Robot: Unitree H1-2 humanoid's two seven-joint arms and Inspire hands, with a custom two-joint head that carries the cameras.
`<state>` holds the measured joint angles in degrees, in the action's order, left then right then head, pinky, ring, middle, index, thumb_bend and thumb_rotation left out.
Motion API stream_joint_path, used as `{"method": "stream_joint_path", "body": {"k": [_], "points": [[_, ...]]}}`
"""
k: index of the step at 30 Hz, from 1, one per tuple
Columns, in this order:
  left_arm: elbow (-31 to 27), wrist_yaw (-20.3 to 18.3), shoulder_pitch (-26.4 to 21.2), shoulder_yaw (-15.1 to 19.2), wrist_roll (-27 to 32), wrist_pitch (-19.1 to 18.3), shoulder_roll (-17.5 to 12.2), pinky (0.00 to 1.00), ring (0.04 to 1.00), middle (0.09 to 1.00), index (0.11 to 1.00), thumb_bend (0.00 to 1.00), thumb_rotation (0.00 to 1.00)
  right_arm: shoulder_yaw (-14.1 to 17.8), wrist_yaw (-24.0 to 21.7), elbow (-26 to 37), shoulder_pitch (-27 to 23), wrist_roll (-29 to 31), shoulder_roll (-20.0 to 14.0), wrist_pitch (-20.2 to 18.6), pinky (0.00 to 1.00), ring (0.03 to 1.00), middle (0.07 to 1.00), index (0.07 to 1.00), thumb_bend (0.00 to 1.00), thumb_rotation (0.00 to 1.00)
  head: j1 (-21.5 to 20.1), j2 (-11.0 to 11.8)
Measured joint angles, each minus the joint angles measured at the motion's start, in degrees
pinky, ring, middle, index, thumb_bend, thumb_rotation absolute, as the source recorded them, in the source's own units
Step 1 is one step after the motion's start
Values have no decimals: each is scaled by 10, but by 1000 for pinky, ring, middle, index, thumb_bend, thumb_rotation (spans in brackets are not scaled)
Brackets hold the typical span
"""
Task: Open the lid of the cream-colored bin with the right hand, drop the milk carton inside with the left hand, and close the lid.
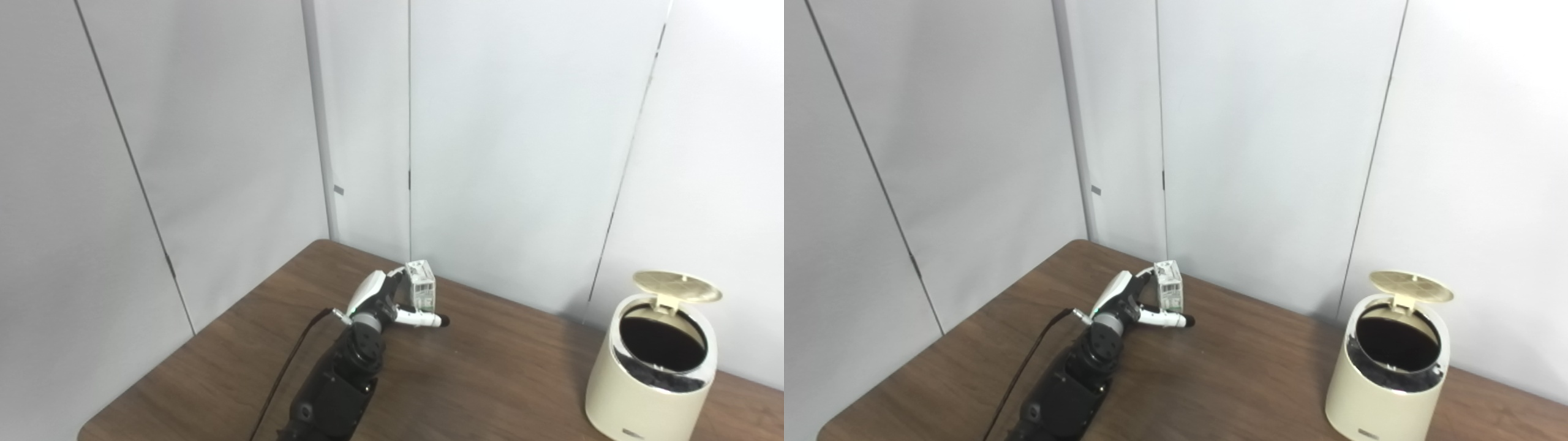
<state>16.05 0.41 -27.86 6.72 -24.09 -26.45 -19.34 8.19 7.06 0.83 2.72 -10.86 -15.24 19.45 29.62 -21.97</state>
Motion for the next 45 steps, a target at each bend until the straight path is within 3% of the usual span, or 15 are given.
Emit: {"method": "stream_joint_path", "body": {"k": [7,17,22,27,29,31,33,36,45], "points": [[18,8,-6,-10,20,10,-10,736,899,952,965,998,297,0,0,0,2,-1,1,0,571,672,682,644,291,455,-6,1],[60,42,-22,23,84,41,-7,659,815,902,948,861,182,0,0,4,4,-13,3,1,568,674,685,642,304,512,-16,1],[97,83,-28,46,111,79,5,620,742,790,813,791,50,0,0,6,6,-15,5,1,562,670,682,632,299,502,-23,1],[126,133,-38,82,148,110,29,608,705,712,660,745,1,0,0,9,6,-23,7,1,552,668,682,634,284,520,-27,0],[136,149,-42,84,151,118,32,674,763,740,540,588,34,0,1,11,8,-26,7,1,549,670,683,637,286,551,-28,-1],[140,161,-43,83,151,122,35,699,786,745,503,534,47,0,1,13,9,-28,9,0,547,668,681,639,289,568,-28,-1],[148,170,-44,80,151,127,35,693,772,736,491,520,49,0,1,15,10,-31,10,1,541,665,680,638,287,577,-30,-1],[150,169,-44,84,169,131,35,605,669,674,483,513,43,0,1,16,10,-34,11,0,534,666,680,638,286,578,-30,-2],[158,150,-44,83,201,140,25,622,690,681,480,517,39,0,1,15,10,-38,13,1,535,668,681,634,298,622,-33,2]]}}
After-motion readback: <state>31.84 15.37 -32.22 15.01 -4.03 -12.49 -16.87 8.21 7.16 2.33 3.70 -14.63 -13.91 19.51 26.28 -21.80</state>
